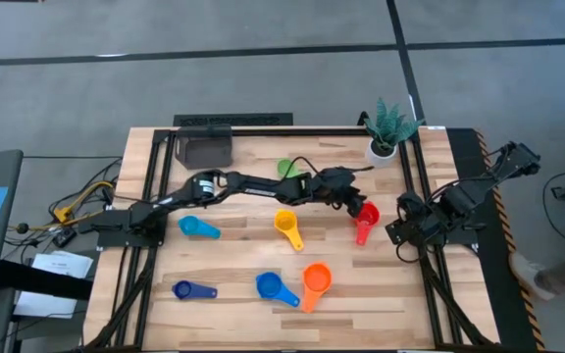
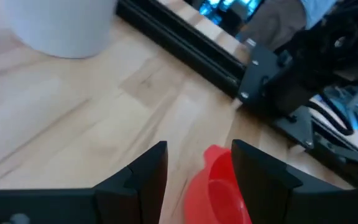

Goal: Nest measuring cups in basket
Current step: Stack the red measuring cup on top of the orange measuring cup

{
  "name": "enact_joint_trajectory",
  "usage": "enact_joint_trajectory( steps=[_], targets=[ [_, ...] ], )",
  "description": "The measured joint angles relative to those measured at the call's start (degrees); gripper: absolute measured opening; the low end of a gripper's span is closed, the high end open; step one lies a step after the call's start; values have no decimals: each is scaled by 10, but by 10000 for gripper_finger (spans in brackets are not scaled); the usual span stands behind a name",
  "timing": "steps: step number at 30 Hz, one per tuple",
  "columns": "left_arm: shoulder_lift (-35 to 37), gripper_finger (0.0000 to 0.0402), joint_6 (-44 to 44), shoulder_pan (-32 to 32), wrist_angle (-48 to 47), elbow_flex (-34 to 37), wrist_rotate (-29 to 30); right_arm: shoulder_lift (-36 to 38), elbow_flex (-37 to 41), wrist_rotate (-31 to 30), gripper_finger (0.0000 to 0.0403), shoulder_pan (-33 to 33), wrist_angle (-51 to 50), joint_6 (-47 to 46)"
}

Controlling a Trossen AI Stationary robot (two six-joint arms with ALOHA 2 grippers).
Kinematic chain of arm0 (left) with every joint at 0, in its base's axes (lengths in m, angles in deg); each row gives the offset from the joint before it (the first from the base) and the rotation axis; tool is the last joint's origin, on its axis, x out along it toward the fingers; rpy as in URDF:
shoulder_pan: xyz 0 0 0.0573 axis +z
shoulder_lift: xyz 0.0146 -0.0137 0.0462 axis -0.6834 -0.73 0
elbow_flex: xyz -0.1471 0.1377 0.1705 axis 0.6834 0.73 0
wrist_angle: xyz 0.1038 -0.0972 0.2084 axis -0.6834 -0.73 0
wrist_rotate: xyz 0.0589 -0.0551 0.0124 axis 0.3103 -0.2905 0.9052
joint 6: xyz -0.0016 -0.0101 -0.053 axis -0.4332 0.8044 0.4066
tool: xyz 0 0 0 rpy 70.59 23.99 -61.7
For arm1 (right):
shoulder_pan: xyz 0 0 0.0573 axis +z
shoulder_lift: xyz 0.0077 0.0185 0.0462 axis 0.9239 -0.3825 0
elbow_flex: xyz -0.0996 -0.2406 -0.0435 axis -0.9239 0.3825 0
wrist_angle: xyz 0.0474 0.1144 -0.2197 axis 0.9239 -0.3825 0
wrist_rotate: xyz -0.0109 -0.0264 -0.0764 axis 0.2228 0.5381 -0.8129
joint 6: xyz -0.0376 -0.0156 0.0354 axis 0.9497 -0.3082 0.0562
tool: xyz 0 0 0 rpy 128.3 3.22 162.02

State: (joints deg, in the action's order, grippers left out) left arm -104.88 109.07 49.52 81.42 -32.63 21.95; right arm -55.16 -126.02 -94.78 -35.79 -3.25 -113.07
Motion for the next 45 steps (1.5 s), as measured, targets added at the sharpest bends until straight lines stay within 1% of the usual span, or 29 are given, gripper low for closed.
enact_joint_trajectory(
  steps=[4,8,16,19,23,27,35,40,43,45],
  targets=[
    [-13,167,-1,-1,-4,-13,-14,0,0,12,226,0,0,-15],
    [-14,167,-38,-1,-27,-13,3,0,0,15,226,0,0,-22],
    [-14,167,-61,-4,-36,-13,-7,0,0,17,226,0,0,-23],
    [-14,167,-62,-6,-33,-13,-7,0,0,20,226,0,0,-23],
    [-14,167,-56,-12,-64,-13,-2,0,0,29,226,0,0,-23],
    [-14,167,-74,-15,-78,-13,14,0,0,29,226,0,1,-30],
    [-14,167,-76,-11,-111,-12,18,0,0,39,226,0,1,-32],
    [-14,167,-76,-7,-109,-12,19,0,0,42,226,0,0,-32],
    [-14,160,-79,-7,-109,-12,16,0,0,44,226,0,0,-32],
    [-14,145,-96,-7,-109,-12,12,0,0,44,226,0,0,-32]
  ],
)
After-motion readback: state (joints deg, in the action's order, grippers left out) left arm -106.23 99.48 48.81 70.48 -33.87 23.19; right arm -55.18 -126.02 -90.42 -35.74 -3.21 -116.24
